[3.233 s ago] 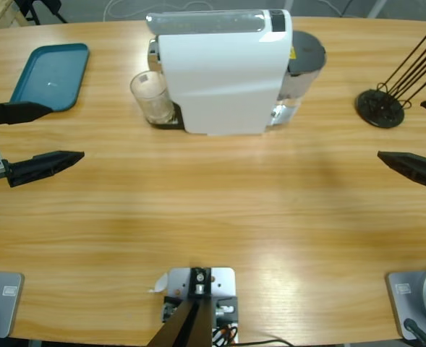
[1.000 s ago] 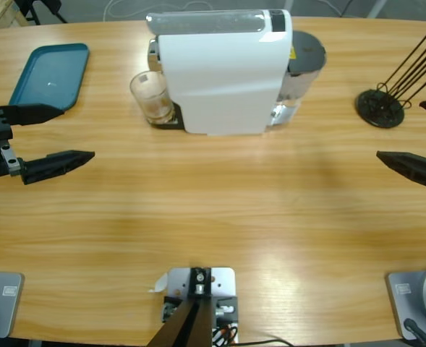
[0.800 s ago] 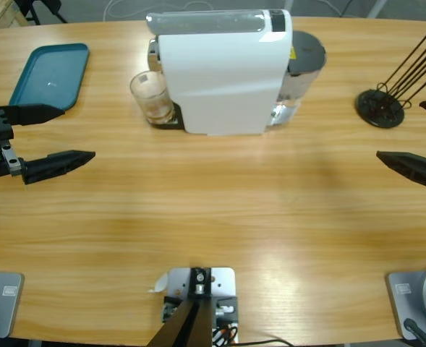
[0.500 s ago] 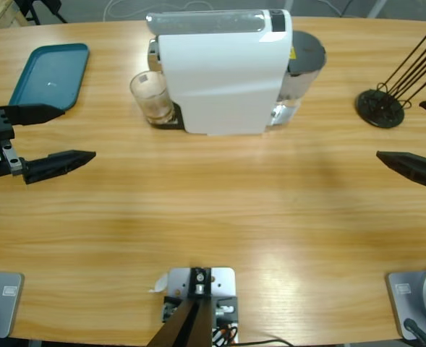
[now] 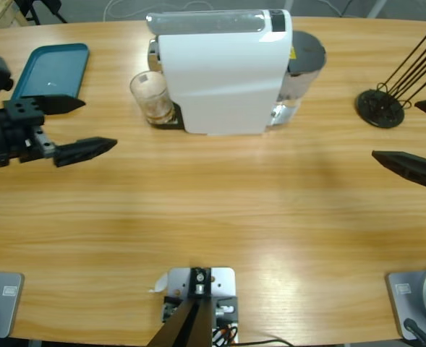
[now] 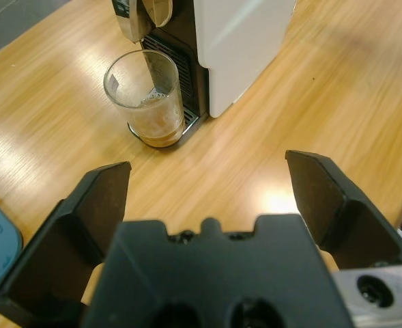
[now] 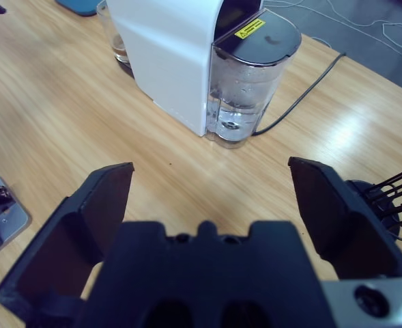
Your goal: Pour coffee
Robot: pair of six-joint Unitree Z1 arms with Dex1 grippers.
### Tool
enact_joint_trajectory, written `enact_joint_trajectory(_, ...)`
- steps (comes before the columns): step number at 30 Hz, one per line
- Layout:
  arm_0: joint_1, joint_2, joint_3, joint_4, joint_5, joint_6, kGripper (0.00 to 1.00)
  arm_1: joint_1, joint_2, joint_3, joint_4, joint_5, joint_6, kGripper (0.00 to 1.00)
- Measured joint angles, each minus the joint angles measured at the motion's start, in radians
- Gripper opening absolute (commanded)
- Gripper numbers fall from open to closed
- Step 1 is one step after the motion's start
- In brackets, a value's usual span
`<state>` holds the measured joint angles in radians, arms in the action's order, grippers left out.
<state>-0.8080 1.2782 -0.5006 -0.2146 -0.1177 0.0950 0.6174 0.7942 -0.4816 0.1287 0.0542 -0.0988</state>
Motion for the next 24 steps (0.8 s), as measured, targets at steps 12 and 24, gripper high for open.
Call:
enact_joint_trajectory(12, 0.058, 0.213, 0.001, -0.207, 0.022, 0.001, 0.996, 0.0, 0.001, 0.001, -0.003, 0.0, 0.004, 1.0)
enact_joint_trajectory(24, 0.078, 0.311, -0.03, -0.267, 0.024, 0.001, 0.996, 0.0, 0.001, 0.001, -0.003, 0.0, 0.005, 1.0)
